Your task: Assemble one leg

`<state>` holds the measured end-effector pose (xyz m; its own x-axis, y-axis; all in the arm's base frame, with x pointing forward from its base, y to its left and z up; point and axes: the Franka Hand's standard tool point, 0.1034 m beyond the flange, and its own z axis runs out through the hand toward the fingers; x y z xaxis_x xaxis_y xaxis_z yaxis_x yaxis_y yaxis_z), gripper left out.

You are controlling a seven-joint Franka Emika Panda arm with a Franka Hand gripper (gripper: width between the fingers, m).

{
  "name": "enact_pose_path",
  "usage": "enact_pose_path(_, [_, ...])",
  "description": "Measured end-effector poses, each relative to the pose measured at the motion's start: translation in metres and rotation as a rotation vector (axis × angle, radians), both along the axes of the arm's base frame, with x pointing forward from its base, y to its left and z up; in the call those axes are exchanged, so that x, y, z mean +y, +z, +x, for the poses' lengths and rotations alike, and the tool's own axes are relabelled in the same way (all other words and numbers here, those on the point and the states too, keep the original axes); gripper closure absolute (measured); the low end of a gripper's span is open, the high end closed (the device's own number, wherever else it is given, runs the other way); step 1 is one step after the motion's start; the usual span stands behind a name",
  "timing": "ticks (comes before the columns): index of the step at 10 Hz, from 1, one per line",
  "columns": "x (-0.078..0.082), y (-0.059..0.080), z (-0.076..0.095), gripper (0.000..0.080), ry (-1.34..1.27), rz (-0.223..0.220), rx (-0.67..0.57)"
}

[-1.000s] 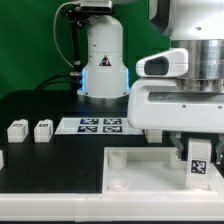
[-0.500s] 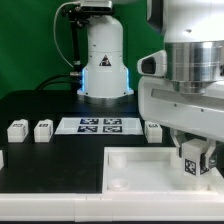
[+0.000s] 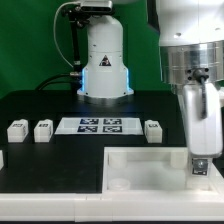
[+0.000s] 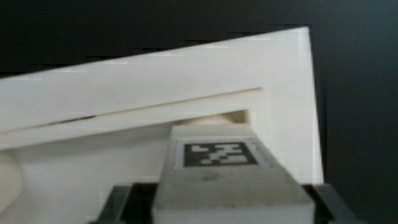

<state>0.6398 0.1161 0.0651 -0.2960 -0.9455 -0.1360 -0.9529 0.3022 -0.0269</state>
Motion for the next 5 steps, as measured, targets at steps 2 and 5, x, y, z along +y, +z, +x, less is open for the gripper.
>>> enact_pose_path(2, [-0.0006,0.0002,0.0004,0.0509,-0.116,0.015,0.012])
enact_pose_path(5, [-0.0004,0.0,-0.0005,0.0508,-0.109,0.016,0.005])
